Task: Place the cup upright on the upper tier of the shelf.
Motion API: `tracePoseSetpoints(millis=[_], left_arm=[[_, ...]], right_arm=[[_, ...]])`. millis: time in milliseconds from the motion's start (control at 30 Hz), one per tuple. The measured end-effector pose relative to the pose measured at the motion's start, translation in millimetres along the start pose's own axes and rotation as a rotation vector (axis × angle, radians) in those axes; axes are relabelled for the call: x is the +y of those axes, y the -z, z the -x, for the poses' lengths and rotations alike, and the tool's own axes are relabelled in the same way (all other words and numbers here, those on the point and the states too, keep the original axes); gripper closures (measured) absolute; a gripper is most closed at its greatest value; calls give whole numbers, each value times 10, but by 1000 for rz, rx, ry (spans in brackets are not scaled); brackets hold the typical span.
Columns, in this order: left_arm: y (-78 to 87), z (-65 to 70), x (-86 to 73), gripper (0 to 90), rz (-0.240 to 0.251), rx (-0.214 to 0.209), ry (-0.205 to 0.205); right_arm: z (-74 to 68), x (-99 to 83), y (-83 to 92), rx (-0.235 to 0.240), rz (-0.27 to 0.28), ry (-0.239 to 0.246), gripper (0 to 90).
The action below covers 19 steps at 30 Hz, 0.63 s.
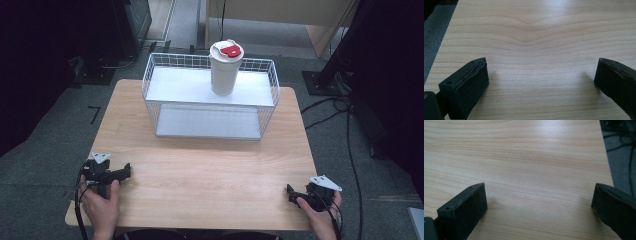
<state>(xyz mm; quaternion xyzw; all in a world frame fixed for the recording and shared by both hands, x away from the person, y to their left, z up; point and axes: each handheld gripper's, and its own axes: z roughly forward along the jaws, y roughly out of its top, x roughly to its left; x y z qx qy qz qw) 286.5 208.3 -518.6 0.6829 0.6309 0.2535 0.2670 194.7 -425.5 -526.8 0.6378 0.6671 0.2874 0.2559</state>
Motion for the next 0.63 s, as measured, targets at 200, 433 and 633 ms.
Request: tracePoseSetpoints(millis=[200, 433, 633], left_arm=[[0, 0, 0, 0, 0, 0, 0], [0, 0, 0, 0, 0, 0, 0], [0, 0, 0, 0, 0, 0, 0]], right_arm=[[1, 0, 0, 0, 1, 3, 0], [-12, 8, -8, -7, 1, -2, 0], [-28, 23, -24, -22, 1, -19, 0]])
